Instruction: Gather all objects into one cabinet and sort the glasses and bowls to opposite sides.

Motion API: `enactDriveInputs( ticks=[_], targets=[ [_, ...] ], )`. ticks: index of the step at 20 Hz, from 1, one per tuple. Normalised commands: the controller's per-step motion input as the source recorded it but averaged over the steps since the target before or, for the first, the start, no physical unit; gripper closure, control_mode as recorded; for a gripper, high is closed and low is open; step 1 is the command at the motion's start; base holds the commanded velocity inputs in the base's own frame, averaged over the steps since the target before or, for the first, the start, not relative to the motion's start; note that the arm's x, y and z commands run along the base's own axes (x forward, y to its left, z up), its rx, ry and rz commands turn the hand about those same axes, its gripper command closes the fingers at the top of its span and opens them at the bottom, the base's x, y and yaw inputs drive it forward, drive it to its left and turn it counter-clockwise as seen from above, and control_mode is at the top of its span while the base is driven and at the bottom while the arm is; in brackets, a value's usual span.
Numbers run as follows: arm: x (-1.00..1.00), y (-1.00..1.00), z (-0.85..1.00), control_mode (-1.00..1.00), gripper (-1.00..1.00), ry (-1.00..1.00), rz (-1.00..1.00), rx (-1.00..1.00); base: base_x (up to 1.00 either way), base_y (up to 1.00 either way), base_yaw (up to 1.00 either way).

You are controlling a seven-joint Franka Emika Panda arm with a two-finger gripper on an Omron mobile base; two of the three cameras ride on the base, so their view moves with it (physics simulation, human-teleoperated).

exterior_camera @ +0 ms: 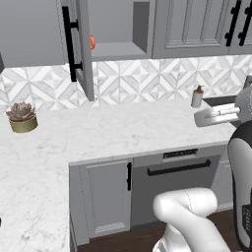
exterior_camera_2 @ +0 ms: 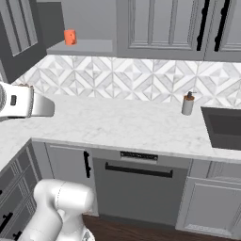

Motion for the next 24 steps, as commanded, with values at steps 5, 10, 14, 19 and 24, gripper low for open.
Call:
enactDriveInputs(
  ticks=[5, 10, 14, 19, 24],
  targets=[
    [0.00, 0.00, 0.00, 1.00, -1.00, 0.00, 0.00, 0.00, 0.54, 0.08, 0.11],
    [0.00, 0.00, 0.00, 1.00, -1.00, 0.00, 0.00, 0.00, 0.62, 0.27, 0.14],
    [0.00, 0.00, 0.00, 1.00, -1.00, 0.00, 0.00, 0.00, 0.42, 0.40, 0.16],
    [0.00, 0.00, 0.00, 1.00, -1.00, 0.00, 0.00, 0.00, 0.02, 0.10, 0.05],
    [0.00, 0.00, 0.00, 1.00, -1.00, 0.00, 0.00, 0.00, 0.29, 0.04, 0.00]
  ],
)
